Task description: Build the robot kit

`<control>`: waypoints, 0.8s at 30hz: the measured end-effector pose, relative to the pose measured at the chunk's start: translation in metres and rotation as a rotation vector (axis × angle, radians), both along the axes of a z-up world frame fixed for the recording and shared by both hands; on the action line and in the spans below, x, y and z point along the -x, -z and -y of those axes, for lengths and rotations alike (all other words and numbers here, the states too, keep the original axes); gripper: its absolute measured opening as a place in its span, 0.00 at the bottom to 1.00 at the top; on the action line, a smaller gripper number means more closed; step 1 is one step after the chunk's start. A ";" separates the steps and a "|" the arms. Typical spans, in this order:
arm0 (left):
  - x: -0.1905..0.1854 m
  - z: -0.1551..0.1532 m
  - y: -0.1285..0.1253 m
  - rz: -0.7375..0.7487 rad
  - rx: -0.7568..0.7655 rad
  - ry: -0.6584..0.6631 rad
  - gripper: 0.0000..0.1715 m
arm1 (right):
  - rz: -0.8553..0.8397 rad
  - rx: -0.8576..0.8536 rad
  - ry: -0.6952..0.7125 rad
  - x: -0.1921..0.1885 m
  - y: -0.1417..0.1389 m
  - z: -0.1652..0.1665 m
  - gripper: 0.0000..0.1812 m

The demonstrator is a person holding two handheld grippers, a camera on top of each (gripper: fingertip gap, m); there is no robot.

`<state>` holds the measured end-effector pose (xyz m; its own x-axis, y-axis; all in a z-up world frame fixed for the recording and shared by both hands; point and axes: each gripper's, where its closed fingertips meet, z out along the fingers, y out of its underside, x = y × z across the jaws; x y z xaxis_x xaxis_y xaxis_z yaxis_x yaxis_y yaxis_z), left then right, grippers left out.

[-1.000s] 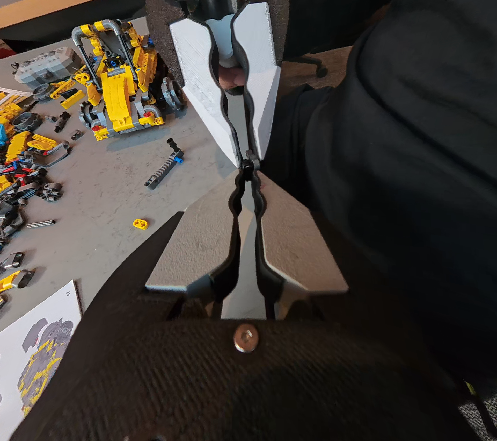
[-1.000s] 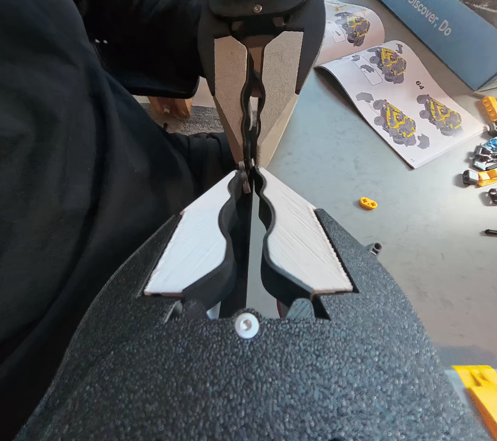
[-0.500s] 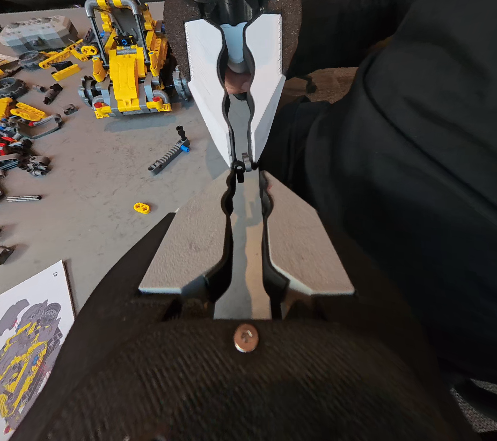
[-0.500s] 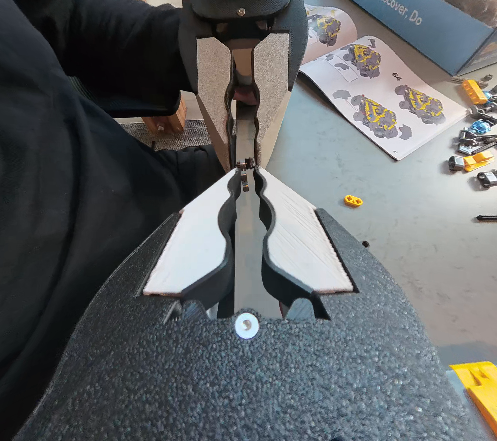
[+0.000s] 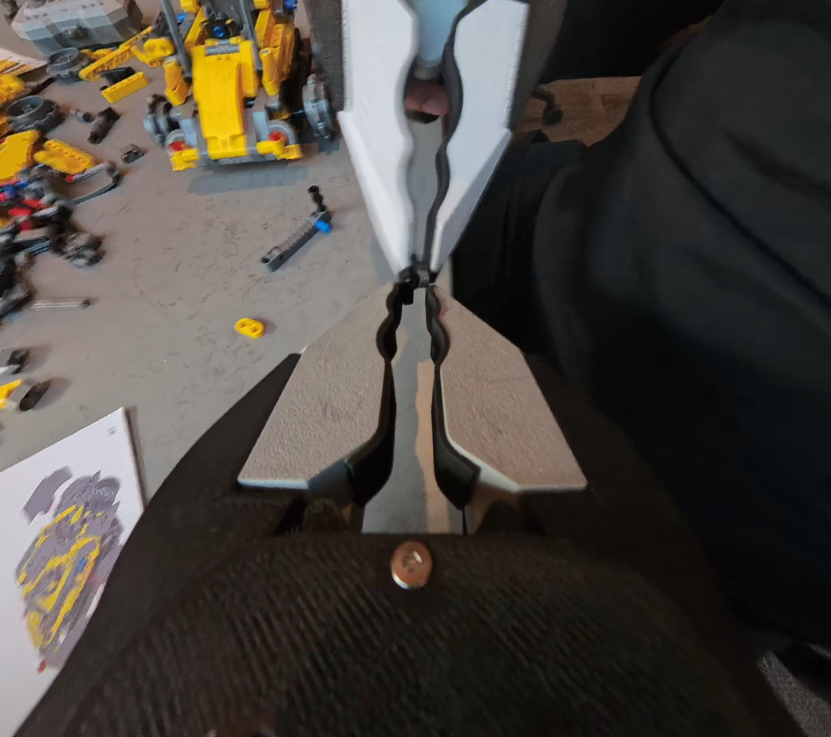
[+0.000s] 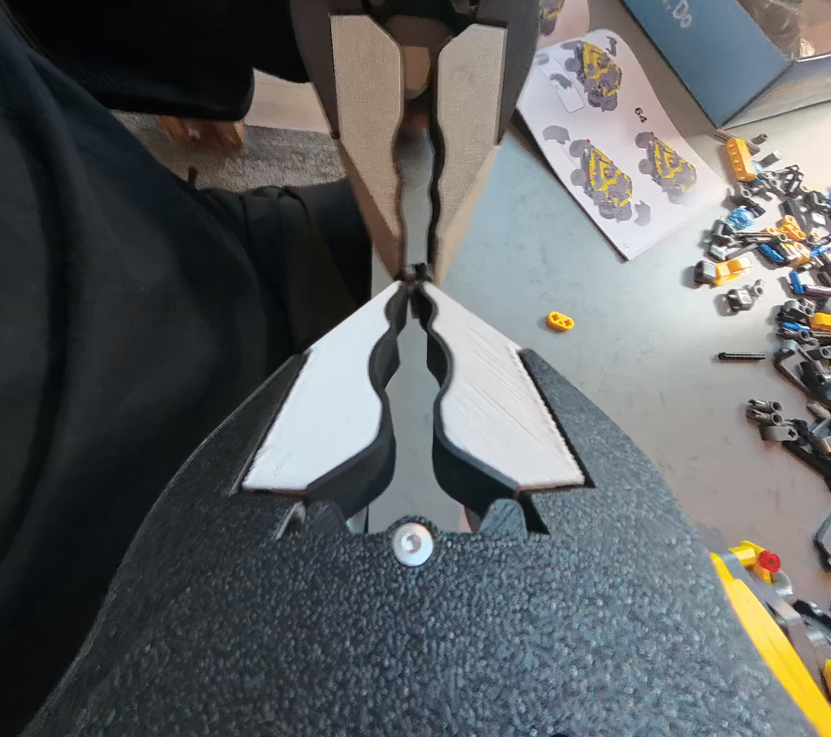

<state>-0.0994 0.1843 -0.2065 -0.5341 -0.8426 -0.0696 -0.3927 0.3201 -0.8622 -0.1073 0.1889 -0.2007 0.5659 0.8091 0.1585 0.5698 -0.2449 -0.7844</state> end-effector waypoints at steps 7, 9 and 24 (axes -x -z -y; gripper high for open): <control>-0.004 -0.007 0.014 -0.047 -0.101 -0.042 0.04 | 0.155 -0.045 0.033 -0.005 0.014 -0.006 0.02; -0.005 -0.010 0.012 -0.009 -0.145 -0.051 0.01 | 0.148 -0.058 0.028 -0.006 0.013 -0.007 0.03; 0.005 0.002 -0.021 0.186 -0.026 0.049 0.01 | 0.037 -0.187 -0.047 0.002 -0.019 0.004 0.11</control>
<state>-0.1048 0.1820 -0.1854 -0.5499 -0.8127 -0.1928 -0.2104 0.3581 -0.9096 -0.1092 0.1854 -0.1819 0.5193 0.7888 0.3289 0.6066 -0.0691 -0.7920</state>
